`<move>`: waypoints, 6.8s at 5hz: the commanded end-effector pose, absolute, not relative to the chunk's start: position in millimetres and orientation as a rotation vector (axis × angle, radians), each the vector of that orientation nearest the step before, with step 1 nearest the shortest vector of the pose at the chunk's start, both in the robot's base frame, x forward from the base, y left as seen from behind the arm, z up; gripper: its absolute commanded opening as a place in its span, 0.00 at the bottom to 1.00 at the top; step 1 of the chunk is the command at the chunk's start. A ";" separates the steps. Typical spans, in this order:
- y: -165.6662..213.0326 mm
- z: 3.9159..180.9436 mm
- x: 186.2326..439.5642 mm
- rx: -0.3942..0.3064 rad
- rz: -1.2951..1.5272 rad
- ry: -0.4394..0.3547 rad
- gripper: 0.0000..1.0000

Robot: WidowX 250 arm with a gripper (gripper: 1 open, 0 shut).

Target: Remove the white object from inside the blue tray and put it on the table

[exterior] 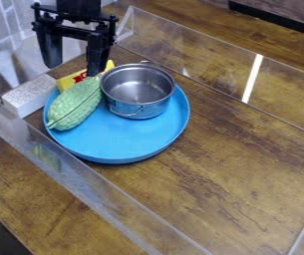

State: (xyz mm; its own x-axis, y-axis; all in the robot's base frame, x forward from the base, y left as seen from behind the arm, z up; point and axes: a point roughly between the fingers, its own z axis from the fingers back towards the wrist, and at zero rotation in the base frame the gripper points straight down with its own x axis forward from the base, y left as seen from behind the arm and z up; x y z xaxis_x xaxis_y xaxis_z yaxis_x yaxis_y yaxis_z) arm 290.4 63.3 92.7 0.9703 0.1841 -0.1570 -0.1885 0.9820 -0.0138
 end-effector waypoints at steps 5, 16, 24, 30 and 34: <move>62.7 94.0 318.2 -0.043 0.200 0.119 1.00; 57.4 73.0 344.2 -0.083 0.146 0.143 1.00; 67.2 56.2 347.6 -0.061 0.134 0.150 1.00; 63.6 37.9 349.4 -0.048 0.116 0.156 1.00; 51.6 20.1 353.9 -0.027 0.090 0.169 1.00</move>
